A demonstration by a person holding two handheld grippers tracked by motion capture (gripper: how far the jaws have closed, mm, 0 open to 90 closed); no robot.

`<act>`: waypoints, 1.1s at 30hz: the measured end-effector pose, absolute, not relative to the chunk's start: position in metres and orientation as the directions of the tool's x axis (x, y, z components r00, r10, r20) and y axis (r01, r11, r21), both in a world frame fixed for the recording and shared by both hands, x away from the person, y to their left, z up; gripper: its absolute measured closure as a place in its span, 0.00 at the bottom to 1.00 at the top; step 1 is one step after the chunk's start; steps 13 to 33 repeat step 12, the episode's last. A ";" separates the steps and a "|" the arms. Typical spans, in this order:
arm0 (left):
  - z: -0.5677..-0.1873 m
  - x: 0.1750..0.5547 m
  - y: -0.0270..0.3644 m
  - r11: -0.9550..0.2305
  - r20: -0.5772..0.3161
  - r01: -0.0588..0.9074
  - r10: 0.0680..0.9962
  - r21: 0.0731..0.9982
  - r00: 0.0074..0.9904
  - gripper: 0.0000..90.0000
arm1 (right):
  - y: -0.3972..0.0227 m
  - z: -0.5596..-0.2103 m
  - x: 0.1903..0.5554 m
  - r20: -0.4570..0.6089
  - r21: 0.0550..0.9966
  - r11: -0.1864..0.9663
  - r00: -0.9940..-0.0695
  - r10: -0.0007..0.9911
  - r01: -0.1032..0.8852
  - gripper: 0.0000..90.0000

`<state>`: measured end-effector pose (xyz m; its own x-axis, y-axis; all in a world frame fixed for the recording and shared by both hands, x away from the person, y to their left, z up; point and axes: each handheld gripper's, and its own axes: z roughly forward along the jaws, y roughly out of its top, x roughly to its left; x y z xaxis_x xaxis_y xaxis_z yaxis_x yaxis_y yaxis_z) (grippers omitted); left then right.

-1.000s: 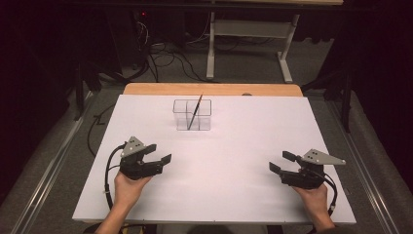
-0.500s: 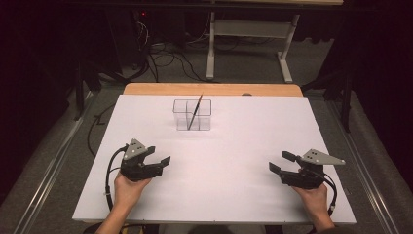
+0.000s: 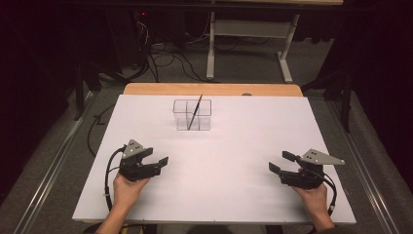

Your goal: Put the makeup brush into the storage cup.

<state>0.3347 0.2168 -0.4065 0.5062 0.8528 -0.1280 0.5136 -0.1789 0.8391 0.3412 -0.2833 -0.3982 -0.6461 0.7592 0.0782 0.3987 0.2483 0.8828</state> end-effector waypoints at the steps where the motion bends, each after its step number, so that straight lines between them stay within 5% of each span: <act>1: -0.407 0.335 0.217 -0.177 -0.130 0.514 0.853 0.839 0.505 0.33 | -0.283 -0.398 0.341 0.079 0.883 0.247 -0.645 0.760 0.398 0.32; 33: -0.407 0.335 0.215 -0.189 -0.122 0.517 0.852 0.835 0.509 0.33 | -0.283 -0.399 0.342 0.079 0.882 0.249 -0.646 0.759 0.400 0.32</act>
